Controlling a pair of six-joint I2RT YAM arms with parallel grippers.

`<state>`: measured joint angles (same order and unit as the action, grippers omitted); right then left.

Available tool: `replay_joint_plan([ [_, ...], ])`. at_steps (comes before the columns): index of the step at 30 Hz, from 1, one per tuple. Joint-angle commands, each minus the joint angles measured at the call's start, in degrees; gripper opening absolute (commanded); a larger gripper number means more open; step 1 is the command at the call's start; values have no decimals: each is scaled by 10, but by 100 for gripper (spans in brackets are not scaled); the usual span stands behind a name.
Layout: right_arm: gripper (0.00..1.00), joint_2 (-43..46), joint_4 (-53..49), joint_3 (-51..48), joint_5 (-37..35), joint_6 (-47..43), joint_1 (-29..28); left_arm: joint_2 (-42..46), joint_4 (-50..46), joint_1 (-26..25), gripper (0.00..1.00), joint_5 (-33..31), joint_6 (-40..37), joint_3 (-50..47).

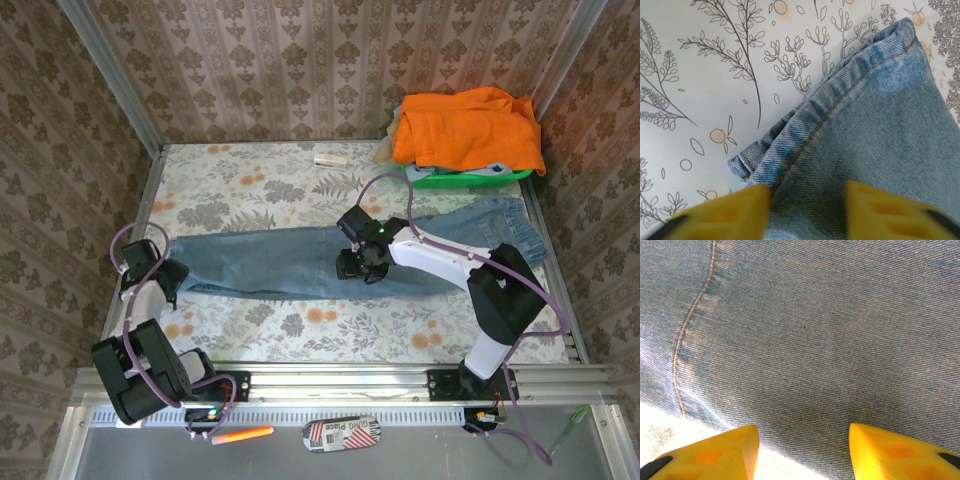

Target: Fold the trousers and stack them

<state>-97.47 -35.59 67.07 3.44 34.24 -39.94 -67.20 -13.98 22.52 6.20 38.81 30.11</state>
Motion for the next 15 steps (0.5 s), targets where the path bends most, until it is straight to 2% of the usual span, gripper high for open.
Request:
replay_joint_plan([
  [1, 53, -9, -11, 18, 2, -7, -5, 1, -11, 2, 8, -10, -9, -7],
  [2, 53, -7, -11, 18, 3, -7, -4, -7, -13, 5, 0, -9, -8, -6],
  [5, 52, -3, -15, 20, 3, -9, -4, -11, -5, 12, 0, 0, -4, -10],
  [9, 53, 2, -23, 25, -1, -14, -4, 31, -40, 13, 0, -16, -9, 4],
  [11, 53, 4, -23, 25, -2, -16, -4, 48, -76, 13, 44, -29, -12, 14],
  [12, 53, 2, -22, 26, -2, -17, -4, 55, -82, 12, 54, -33, -12, 14],
  [13, 53, 0, -21, 28, -2, -17, -4, 62, -87, 13, 57, -41, -10, 11],
  [14, 53, -3, -20, 30, -1, -17, -4, 66, -90, 13, 68, -52, -9, 8],
  [15, 53, -6, -19, 31, 3, -18, -4, 65, -89, 14, 71, -55, -10, 6],
])
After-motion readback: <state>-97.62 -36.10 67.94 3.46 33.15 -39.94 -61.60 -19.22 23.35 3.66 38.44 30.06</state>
